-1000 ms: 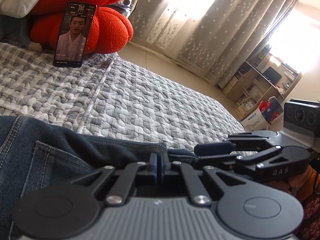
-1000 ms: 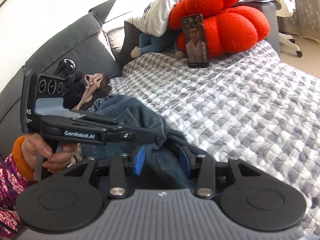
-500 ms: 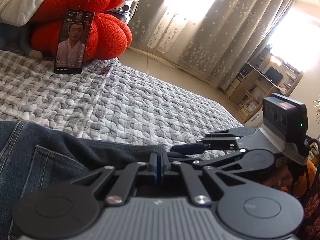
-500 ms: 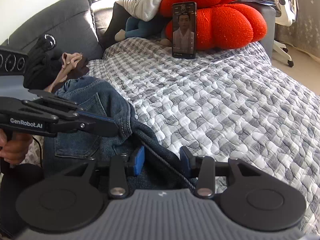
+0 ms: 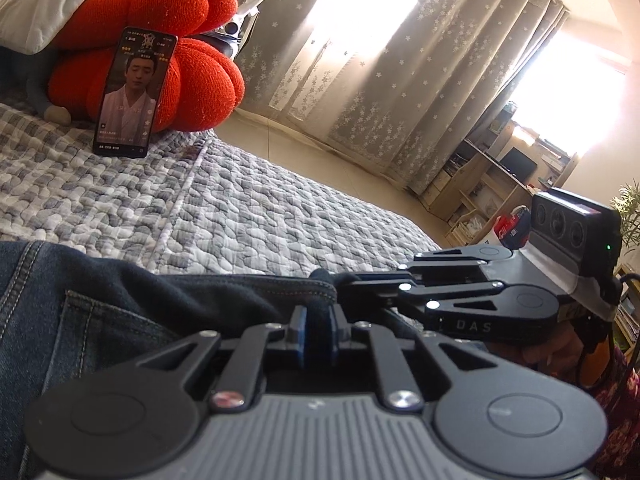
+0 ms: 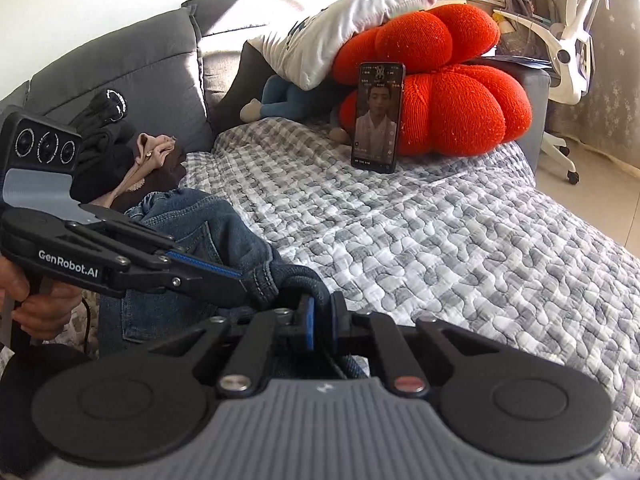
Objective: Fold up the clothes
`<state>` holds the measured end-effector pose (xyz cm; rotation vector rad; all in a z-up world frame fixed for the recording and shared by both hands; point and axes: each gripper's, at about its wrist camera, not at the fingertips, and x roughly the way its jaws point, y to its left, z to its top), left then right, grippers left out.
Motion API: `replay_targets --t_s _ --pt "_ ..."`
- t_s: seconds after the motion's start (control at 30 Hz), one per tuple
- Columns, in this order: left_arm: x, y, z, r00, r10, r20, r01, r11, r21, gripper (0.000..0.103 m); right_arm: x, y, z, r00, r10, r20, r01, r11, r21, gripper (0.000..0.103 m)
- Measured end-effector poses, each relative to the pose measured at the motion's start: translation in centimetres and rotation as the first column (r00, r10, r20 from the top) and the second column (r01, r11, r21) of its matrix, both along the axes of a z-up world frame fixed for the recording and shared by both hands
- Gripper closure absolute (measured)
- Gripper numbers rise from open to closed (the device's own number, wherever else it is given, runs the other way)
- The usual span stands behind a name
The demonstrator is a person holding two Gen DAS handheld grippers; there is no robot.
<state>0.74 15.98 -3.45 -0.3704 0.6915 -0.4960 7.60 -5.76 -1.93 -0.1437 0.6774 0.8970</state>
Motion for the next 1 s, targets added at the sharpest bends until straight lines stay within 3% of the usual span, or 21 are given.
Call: replay_targets --t_s 0.13,0.23,0.3,0.33,0.4,0.43,0.5,0.57,0.73,0.77,0.8,0.83,0.93,1.0 --pt "0.5 0.3 -1.1 0.998 0.009 -0.061 -0.009 1.0 0.006 0.084 0.5 -1.9 0.5 0.992 -0.118 0.035 0.118 0.993 -0.006 0.095" --pt "0.8 0.8 -1.6 0.995 0.022 -0.094 -0.023 1.0 -0.01 0.083 1.6 -4.4 0.9 0.983 -0.178 -0.051 0.181 0.981 0.065 0.095" --pt "0.8 1.0 -1.4 0.996 0.03 -0.082 -0.033 0.999 -0.028 0.08 1.8 -4.9 0.8 0.981 -0.158 -0.114 0.17 0.98 0.106 0.095" --pt "0.9 1.0 -1.3 0.997 0.031 -0.077 -0.033 0.999 -0.029 0.078 1.9 -4.9 0.6 0.98 -0.136 -0.144 0.155 0.979 0.13 0.085" --pt "0.9 0.9 -1.0 0.997 0.031 -0.067 -0.032 0.999 -0.012 0.075 2.2 -4.4 0.2 0.973 -0.087 -0.216 0.126 0.977 0.17 0.083" --pt "0.9 0.8 -1.0 0.997 0.032 -0.065 -0.032 0.999 0.0 0.073 2.4 -4.2 0.0 0.966 -0.067 -0.248 0.116 0.975 0.19 0.078" --pt "1.0 0.8 -1.0 0.998 0.031 -0.063 -0.03 0.999 0.022 0.073 2.8 -3.9 -0.4 0.95 -0.026 -0.311 0.101 0.968 0.228 0.06" --pt "1.1 0.9 -1.1 0.998 0.03 -0.061 -0.027 0.998 0.049 0.072 3.2 -3.3 -0.7 0.933 0.01 -0.359 0.088 0.962 0.257 0.055" --pt "1.4 1.6 -1.6 0.997 0.035 -0.067 -0.026 0.991 0.131 0.068 4.4 -1.4 -2.2 0.881 0.055 -0.471 0.063 0.971 0.23 0.055" --pt "1.4 1.9 -1.9 0.997 0.035 -0.072 -0.024 0.99 0.142 0.067 4.5 -0.8 -2.6 0.876 0.048 -0.481 0.062 0.976 0.21 0.058" --pt "1.3 2.3 -2.1 0.997 0.033 -0.076 -0.022 0.988 0.15 0.067 4.6 -0.5 -2.8 0.878 0.034 -0.478 0.072 0.977 0.201 0.068" --pt "1.2 2.6 -2.3 0.997 0.027 -0.074 -0.016 0.989 0.144 0.067 4.7 -0.3 -3.0 0.881 0.019 -0.474 0.084 0.977 0.194 0.092" --pt "0.1 3.6 -2.6 0.999 0.003 -0.046 0.003 0.99 0.138 0.067 5.3 -0.9 -2.4 0.9 -0.045 -0.434 0.153 0.964 0.218 0.094" --pt "-0.5 3.9 -2.8 1.0 -0.012 -0.027 0.016 0.989 0.144 0.067 6.1 -1.0 -2.9 0.892 -0.064 -0.447 0.167 0.967 0.195 0.094"
